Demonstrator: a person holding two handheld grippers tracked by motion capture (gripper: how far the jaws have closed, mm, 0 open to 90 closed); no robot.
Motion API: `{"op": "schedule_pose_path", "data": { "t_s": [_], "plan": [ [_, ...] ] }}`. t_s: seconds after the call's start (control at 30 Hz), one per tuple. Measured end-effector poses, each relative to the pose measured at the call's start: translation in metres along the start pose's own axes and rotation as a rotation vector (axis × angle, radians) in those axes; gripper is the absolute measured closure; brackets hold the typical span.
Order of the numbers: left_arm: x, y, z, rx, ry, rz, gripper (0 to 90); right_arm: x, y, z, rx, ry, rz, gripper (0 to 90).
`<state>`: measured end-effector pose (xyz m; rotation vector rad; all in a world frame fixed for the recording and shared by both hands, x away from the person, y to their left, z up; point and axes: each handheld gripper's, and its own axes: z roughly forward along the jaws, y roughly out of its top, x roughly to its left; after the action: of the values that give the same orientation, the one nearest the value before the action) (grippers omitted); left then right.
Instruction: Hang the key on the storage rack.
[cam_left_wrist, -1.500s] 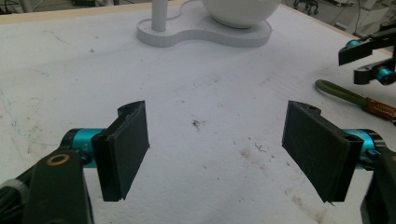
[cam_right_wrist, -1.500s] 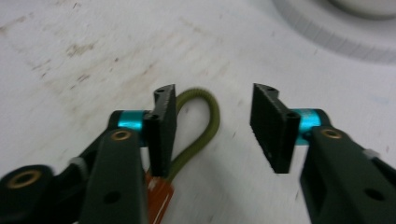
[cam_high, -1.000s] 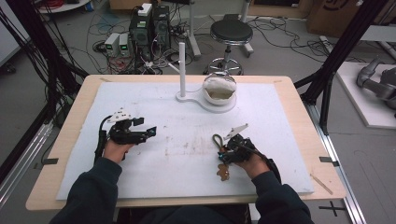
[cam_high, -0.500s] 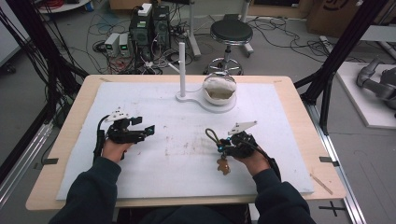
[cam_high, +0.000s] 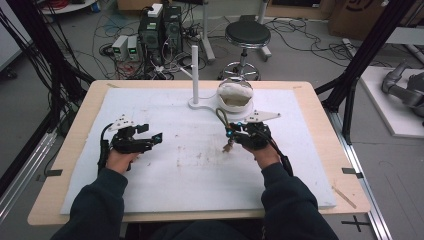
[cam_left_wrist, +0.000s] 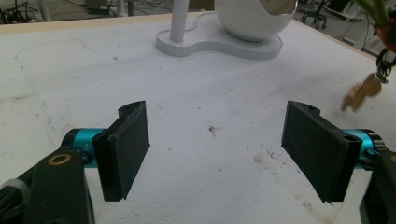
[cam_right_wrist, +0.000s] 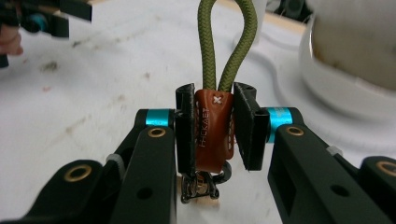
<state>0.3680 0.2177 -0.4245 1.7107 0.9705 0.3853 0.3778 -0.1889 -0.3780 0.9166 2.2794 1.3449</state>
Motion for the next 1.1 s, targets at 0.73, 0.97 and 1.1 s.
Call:
{"op": "schedule_pose_path", "data": {
  "t_s": [0.73,0.97,1.1],
  "plan": [
    [0.002,0.000,-0.001,-0.011,-0.005,-0.005,23.4,0.004,0.116,0.079,-0.086,-0.190,-0.117,72.5],
    [0.001,-0.001,-0.001,-0.007,-0.008,-0.001,23.3,0.004,0.124,0.101,-0.041,-0.241,-0.137,72.4],
    [0.001,-0.001,-0.001,-0.008,-0.006,-0.002,23.3,-0.001,0.124,0.113,0.000,-0.276,-0.135,70.6]
  ]
}}
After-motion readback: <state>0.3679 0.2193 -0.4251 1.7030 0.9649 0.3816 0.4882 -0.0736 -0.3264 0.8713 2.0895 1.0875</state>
